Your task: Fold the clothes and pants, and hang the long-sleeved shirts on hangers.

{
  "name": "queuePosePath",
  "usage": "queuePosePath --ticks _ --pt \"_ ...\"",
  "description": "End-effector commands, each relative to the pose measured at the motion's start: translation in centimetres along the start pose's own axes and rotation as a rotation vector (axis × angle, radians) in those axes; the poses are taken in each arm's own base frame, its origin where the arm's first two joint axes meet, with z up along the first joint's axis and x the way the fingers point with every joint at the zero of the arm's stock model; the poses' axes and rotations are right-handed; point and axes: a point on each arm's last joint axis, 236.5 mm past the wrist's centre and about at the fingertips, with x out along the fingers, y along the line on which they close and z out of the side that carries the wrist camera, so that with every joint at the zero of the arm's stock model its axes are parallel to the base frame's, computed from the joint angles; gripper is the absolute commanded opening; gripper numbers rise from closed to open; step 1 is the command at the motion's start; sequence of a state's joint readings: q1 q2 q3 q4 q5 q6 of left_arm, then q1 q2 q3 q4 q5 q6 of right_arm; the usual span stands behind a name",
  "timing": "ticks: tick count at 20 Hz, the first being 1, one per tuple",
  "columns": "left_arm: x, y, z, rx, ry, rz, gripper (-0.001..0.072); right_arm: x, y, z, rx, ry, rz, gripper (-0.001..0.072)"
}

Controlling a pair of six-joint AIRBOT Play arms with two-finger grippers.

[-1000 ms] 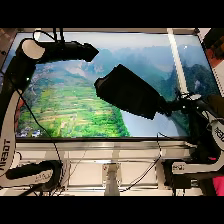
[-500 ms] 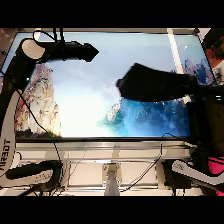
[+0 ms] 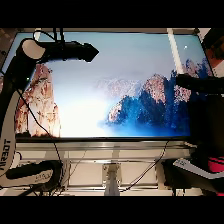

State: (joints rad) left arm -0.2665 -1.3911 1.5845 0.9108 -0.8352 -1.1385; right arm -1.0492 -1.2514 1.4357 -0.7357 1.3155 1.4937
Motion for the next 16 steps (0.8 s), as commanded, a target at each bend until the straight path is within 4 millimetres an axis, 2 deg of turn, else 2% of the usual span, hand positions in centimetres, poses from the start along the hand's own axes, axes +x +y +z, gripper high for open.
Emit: queuePosePath --ticks 1,2,5,7,10,12,14,15,16 --pt "0.0 0.0 0.0 0.000 0.000 0.001 0.0479 -5.4 -1.3 0.5 0.043 -0.002 -0.049 0.0017" --pt "0.0 0.0 0.0 0.000 0.000 0.001 0.0479 -7.0 -2.4 0.8 0.059 -0.025 -0.102 0.0017" --pt "0.0 0.0 0.0 0.000 -0.001 0.001 0.0479 -13.0 -8.6 0.1 0.146 -0.061 -0.377 0.0018" --pt "0.0 0.0 0.0 0.000 -0.001 0.001 0.0480 -16.7 -12.4 -1.3 0.239 -0.078 -0.524 0.0018" --pt "0.0 0.0 0.0 0.000 -0.001 0.001 0.0479 -21.2 -16.8 -4.2 0.408 -0.064 -0.709 0.0020" --pt "0.0 0.0 0.0 0.000 -0.001 0.001 0.0479 -22.8 -18.4 -5.5 0.469 -0.052 -0.810 0.0021" --pt "0.0 0.0 0.0 0.001 -0.001 0.001 0.0480 -23.0 -19.3 -6.3 0.495 -0.028 -0.844 0.0023" --pt "0.0 0.0 0.0 0.001 -0.001 0.001 0.0479 -22.9 -19.6 -6.7 0.503 -0.018 -0.849 0.0049" --pt "0.0 0.0 0.0 0.000 -0.001 0.001 0.0480 -22.8 -19.9 -6.8 0.506 -0.015 -0.855 0.0217"
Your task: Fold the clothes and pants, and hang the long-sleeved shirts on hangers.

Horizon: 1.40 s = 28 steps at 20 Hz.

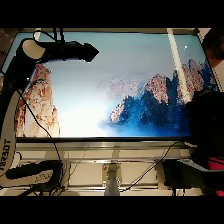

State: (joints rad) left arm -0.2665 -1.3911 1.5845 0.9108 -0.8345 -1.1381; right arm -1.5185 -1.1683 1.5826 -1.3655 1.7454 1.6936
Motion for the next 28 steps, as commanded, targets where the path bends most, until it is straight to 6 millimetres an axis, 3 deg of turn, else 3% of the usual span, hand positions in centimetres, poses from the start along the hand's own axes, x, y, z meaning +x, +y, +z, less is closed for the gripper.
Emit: queuePosePath --ticks 1,4,6,7,8,9,10,12,14,16,19,22,25,28 --pt "0.0 0.0 0.0 0.000 0.000 0.001 0.0480 0.4 -2.8 -0.4 0.054 0.020 -0.101 0.0371" --pt "0.0 0.1 0.0 0.000 0.001 0.001 0.0480 0.4 -2.3 0.4 0.050 -0.015 -0.079 0.0404" --pt "0.0 0.2 0.0 0.003 0.002 0.006 0.0480 0.3 1.5 1.1 0.032 -0.040 0.084 0.0399" --pt "0.0 0.6 -0.1 0.010 0.004 0.017 0.0477 -0.1 5.3 1.1 -0.003 -0.041 0.237 0.0305" --pt "-0.1 1.1 -0.2 0.023 0.011 0.035 0.0472 -1.0 9.4 0.6 -0.077 -0.033 0.390 0.0129" --pt "-0.3 1.9 -0.3 0.030 0.015 0.054 0.0375 -2.2 13.9 -0.7 -0.183 -0.018 0.538 0.0028" --pt "-0.6 2.7 -0.1 0.022 0.009 0.069 0.0202 -3.2 17.6 -2.3 -0.260 0.005 0.644 0.0024" --pt "-2.2 4.6 0.7 0.008 -0.016 0.109 0.0013 -4.6 24.2 -7.2 -0.412 0.083 0.782 0.0023" --pt "-5.9 6.5 2.5 -0.013 -0.074 0.166 0.0011 -5.3 28.8 -13.6 -0.605 0.170 0.846 0.0023" --pt "-10.3 7.7 4.3 -0.019 -0.132 0.222 0.0011 -6.5 32.2 -19.7 -0.751 0.234 0.912 0.0021" --pt "-16.9 7.9 5.2 -0.016 -0.169 0.288 0.0010 -9.8 35.7 -27.0 -0.899 0.295 1.076 0.0019" --pt "-21.9 7.2 5.4 -0.039 -0.200 0.341 0.0010 -13.1 36.8 -31.6 -0.955 0.370 1.220 0.0020" --pt "-24.6 6.0 5.4 -0.062 -0.223 0.362 0.0011 -13.8 36.9 -33.2 -0.996 0.379 1.250 0.0022" --pt "-25.6 4.5 5.7 -0.044 -0.241 0.351 0.0012 -14.0 37.2 -33.3 -1.014 0.357 1.264 0.0024"
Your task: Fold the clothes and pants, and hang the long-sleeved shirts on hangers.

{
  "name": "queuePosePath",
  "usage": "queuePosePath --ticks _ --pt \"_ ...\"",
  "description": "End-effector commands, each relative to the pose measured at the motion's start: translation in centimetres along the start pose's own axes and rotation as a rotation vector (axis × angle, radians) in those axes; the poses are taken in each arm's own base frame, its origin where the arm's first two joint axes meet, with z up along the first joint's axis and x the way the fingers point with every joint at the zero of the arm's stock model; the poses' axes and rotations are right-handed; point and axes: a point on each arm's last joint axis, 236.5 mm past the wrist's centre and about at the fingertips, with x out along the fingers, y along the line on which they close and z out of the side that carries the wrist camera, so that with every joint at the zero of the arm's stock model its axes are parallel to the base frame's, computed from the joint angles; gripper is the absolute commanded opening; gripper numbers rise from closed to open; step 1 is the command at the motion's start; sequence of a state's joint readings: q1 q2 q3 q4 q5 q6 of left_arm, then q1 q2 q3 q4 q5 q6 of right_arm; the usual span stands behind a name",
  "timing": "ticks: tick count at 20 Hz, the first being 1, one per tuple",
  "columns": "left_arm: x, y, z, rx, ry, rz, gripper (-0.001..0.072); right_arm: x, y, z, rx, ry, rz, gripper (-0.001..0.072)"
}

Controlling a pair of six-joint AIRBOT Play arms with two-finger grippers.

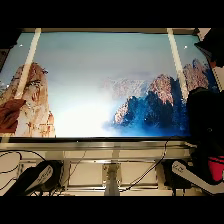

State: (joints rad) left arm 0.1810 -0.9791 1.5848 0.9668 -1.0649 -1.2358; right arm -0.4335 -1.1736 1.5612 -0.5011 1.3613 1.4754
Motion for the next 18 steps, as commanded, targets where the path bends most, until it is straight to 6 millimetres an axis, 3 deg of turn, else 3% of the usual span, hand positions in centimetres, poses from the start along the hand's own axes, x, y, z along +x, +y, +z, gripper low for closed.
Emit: queuePosePath --ticks 1,18 --pt "-2.25 -1.23 0.37 -0.006 -0.014 -0.012 0.0012 0.70 1.22 -0.01 -0.034 -0.005 0.034 0.0024" --pt "-2.55 -1.64 0.24 -0.005 -0.009 -0.022 0.0012 0.70 1.20 -0.01 -0.034 -0.005 0.033 0.0025"
